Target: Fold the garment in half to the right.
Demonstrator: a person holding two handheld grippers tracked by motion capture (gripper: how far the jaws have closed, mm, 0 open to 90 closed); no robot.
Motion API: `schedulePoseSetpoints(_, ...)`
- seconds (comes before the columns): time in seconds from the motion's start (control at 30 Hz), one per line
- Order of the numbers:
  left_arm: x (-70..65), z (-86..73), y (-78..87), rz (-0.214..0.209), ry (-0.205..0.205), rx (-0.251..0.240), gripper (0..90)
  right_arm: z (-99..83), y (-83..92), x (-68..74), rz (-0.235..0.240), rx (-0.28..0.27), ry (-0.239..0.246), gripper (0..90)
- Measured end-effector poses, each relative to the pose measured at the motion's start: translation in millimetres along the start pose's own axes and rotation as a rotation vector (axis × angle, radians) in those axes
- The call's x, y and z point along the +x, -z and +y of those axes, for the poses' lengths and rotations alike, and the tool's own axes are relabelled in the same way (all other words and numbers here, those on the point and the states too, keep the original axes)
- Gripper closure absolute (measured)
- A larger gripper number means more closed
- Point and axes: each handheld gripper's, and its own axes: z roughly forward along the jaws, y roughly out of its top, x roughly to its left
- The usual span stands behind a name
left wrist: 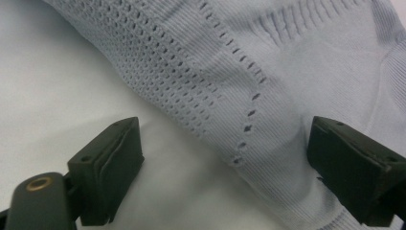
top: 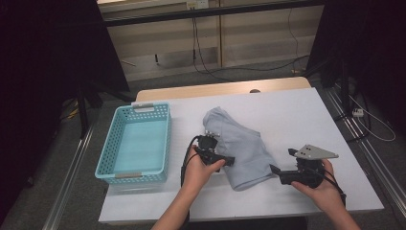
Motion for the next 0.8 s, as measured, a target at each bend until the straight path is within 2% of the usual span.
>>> schedulePoseSetpoints(0.23, -2.2, -2.1, 0.3, 0.005, 0.004, -0.008, 17.6, 0.0, -0.3, 0.4, 0.002, 0.001, 0.005, 11.2)
schedulePoseSetpoints(0.3, -4.5, -2.8, 0.2, 0.013, 0.003, -0.014, 22.3, 0.1, -0.5, 0.6, 0.003, 0.000, 0.005, 11.2)
schedulePoseSetpoints(0.4, -6.8, -3.8, 0.0, -0.009, 0.019, -0.019, 34.2, -0.3, -1.6, 0.8, 0.003, 0.004, 0.009, 11.2)
schedulePoseSetpoints(0.53, -7.1, -3.6, 0.2, -0.015, 0.022, -0.014, 38.0, 0.2, -2.1, 1.6, 0.004, 0.004, 0.010, 11.2)
schedulePoseSetpoints(0.67, -8.4, -4.4, -0.2, -0.034, 0.040, -0.008, 48.5, 0.2, -2.0, 1.8, 0.004, 0.002, 0.009, 11.2)
schedulePoseSetpoints(0.8, -8.0, -4.5, -0.1, -0.039, 0.053, -0.007, 50.6, 0.5, -1.8, 1.7, 0.002, 0.001, 0.008, 11.2)
